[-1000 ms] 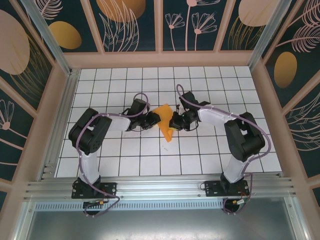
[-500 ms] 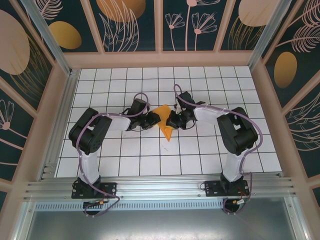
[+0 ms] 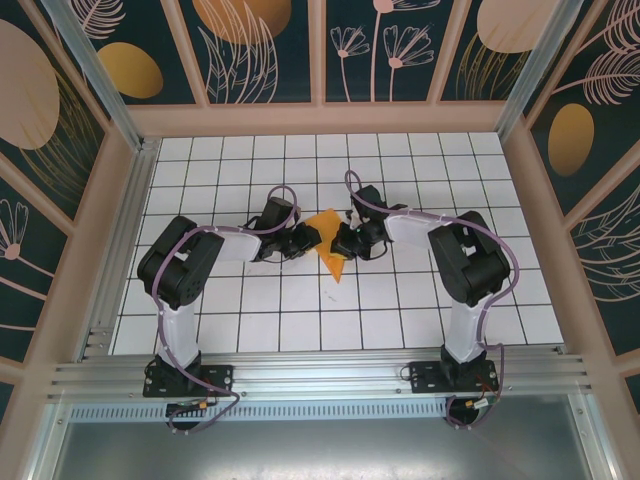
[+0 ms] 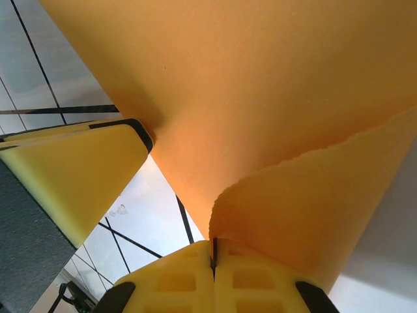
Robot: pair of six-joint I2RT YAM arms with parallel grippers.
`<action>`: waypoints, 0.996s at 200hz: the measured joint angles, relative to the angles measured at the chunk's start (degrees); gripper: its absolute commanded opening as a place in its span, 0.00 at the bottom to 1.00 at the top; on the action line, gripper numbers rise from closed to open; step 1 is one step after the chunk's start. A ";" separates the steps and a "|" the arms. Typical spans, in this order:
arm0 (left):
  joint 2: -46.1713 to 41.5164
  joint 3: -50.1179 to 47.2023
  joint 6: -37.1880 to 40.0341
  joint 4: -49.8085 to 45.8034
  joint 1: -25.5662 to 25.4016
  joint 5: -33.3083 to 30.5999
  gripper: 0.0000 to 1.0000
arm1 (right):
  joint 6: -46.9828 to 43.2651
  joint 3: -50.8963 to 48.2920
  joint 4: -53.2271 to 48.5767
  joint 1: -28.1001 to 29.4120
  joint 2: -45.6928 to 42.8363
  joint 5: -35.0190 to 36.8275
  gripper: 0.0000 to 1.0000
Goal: Fold a paper plane with a square sheet of paper (pick it up from the middle)
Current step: Third fold the triangle at the center of the table.
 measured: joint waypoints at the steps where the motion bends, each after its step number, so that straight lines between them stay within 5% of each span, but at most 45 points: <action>1: 0.02 0.02 0.00 0.00 0.00 0.00 0.24 | 0.00 0.00 0.02 0.00 0.02 -0.02 0.00; 199: 0.04 0.07 0.00 -0.04 0.00 0.07 0.23 | 0.22 0.24 3.10 0.15 2.32 -2.32 0.00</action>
